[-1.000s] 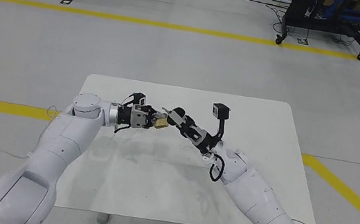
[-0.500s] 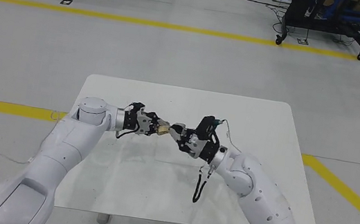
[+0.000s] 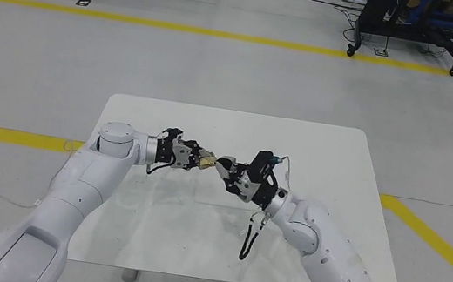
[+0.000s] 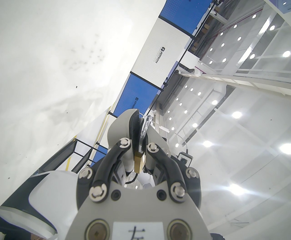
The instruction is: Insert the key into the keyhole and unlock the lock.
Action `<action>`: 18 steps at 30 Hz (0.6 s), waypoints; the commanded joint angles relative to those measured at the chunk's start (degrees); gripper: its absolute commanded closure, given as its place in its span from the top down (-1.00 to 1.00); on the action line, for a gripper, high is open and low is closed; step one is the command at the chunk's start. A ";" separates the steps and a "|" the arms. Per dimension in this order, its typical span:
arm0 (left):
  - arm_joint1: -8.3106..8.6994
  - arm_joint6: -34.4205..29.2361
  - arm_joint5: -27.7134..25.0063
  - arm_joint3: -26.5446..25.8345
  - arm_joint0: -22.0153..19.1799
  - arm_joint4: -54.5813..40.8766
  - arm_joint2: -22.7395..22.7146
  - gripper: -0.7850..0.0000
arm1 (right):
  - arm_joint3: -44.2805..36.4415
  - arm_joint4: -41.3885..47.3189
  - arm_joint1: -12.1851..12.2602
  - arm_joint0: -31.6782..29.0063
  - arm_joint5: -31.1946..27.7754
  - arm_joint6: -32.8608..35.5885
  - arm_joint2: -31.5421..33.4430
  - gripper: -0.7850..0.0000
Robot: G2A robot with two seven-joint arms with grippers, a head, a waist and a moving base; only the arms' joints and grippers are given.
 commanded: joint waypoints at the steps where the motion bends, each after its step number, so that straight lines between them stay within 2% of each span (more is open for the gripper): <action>1: 0.15 2.94 -0.10 -1.16 1.08 0.68 -0.23 -1.00 | -1.92 -11.33 0.19 0.51 2.27 0.73 -0.80 -1.00; 4: 0.41 5.54 0.45 -3.07 1.97 1.96 -0.50 -1.00 | -5.17 -25.21 0.83 1.17 3.45 2.25 -1.47 -1.00; 9: 0.62 8.70 1.30 -5.39 3.02 3.22 -0.76 -1.00 | -9.99 -42.86 2.15 -0.97 5.25 2.40 -1.18 -1.00; 13: 0.62 9.31 1.71 -6.35 3.54 3.03 -0.94 -1.00 | -12.19 -53.07 3.03 -2.94 5.10 2.01 -1.53 -1.00; 18: 0.62 9.21 2.14 -6.30 3.45 2.53 -1.31 -1.00 | -12.74 -61.80 3.55 -3.22 1.79 2.21 -3.86 -1.00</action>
